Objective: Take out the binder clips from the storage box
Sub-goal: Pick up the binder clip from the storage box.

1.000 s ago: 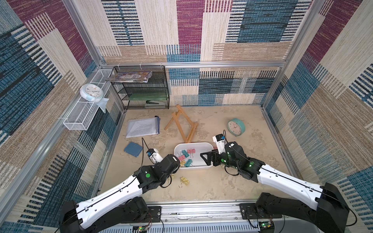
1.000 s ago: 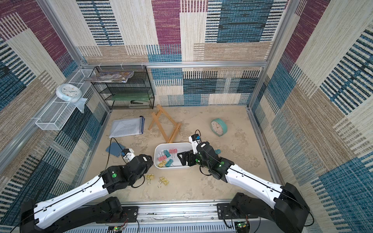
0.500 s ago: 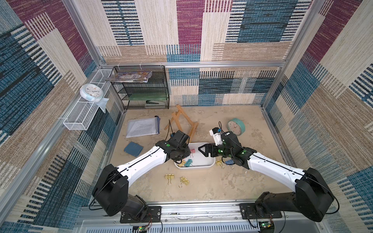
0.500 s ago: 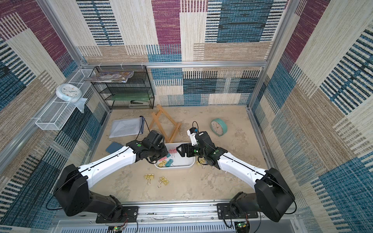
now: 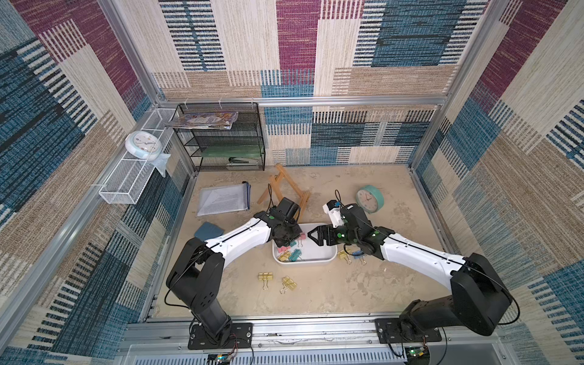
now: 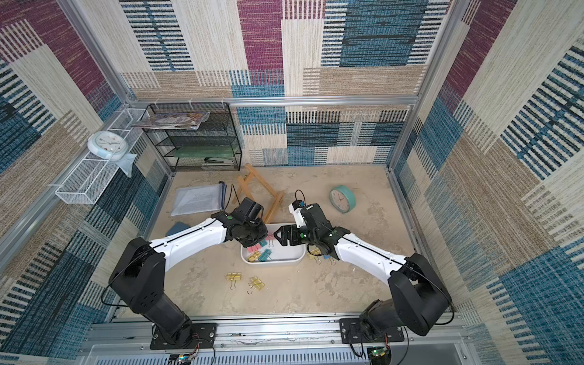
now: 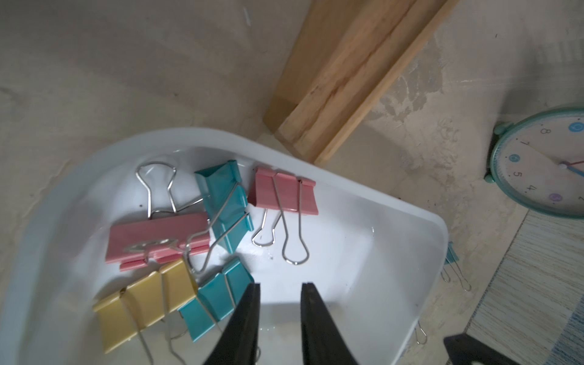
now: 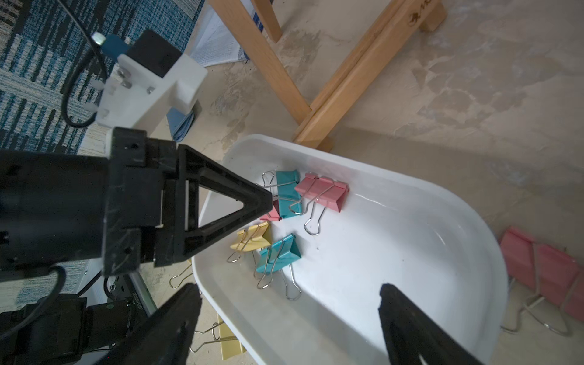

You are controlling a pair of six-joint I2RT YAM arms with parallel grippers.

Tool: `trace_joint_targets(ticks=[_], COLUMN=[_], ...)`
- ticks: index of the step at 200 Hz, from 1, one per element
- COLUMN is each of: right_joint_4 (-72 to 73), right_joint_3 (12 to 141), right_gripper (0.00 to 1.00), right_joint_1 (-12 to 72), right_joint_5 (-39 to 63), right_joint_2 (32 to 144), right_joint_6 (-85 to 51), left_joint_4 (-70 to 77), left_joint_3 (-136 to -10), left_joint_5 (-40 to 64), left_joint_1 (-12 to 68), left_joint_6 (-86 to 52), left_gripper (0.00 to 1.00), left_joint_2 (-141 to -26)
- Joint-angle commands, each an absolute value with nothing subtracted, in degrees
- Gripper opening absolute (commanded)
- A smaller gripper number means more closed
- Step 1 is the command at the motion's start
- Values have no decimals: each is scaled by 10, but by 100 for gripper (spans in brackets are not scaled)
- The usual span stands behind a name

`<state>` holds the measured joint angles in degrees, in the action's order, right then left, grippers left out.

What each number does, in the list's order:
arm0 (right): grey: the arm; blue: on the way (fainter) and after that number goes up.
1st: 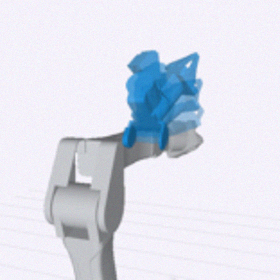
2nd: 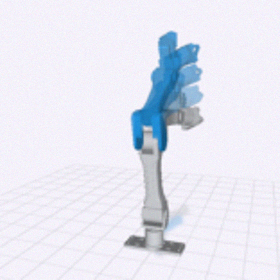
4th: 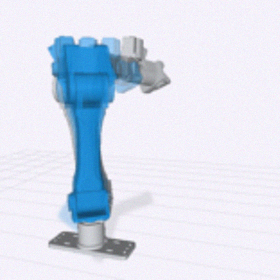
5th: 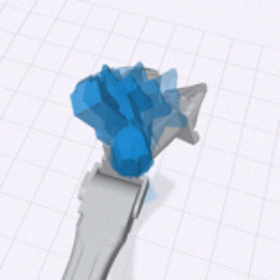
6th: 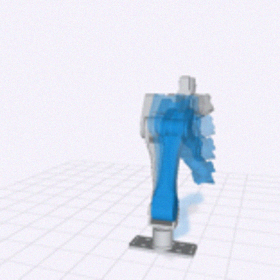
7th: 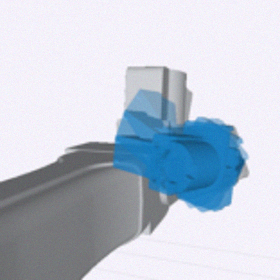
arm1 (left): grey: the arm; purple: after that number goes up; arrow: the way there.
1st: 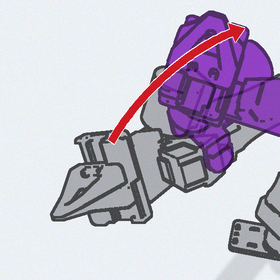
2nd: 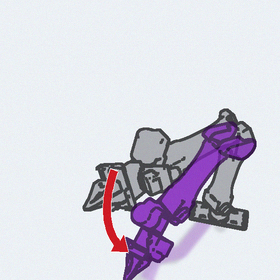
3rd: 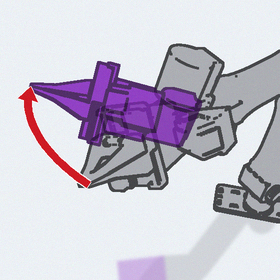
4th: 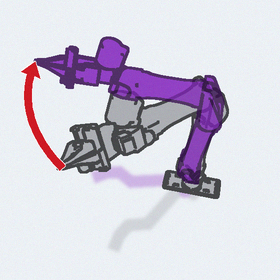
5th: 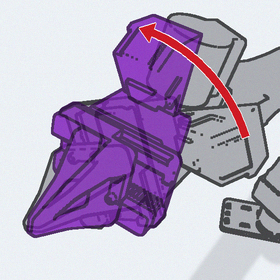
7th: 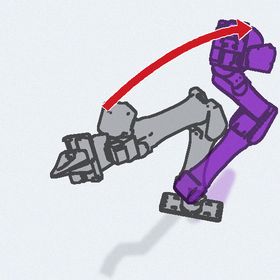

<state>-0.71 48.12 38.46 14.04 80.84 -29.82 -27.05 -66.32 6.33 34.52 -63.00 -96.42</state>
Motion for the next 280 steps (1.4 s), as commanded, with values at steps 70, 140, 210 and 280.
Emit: trace_joint_targets(ticks=[70, 140, 210, 280], right_joint_4=[8, 9, 10, 3], right_joint_3=[438, 444, 452, 447], right_gripper=[93, 91, 90, 90], right_joint_1=[381, 381, 381, 381], right_joint_5=[47, 133, 157, 134], right_joint_2=[747, 790, 807, 789], right_joint_6=[-318, -304, -299, -296], left_joint_4=[-157, -156, -152, -97], left_joint_3=[-613, -619, -614, -618], left_joint_5=[88, 76, 75, 157], left_joint_1=[346, 346, 347, 351], left_joint_6=[-771, -773, -772, -775], left_gripper=[32, 25, 3, 0], left_joint_2=[-1002, -1009, -998, -1001])
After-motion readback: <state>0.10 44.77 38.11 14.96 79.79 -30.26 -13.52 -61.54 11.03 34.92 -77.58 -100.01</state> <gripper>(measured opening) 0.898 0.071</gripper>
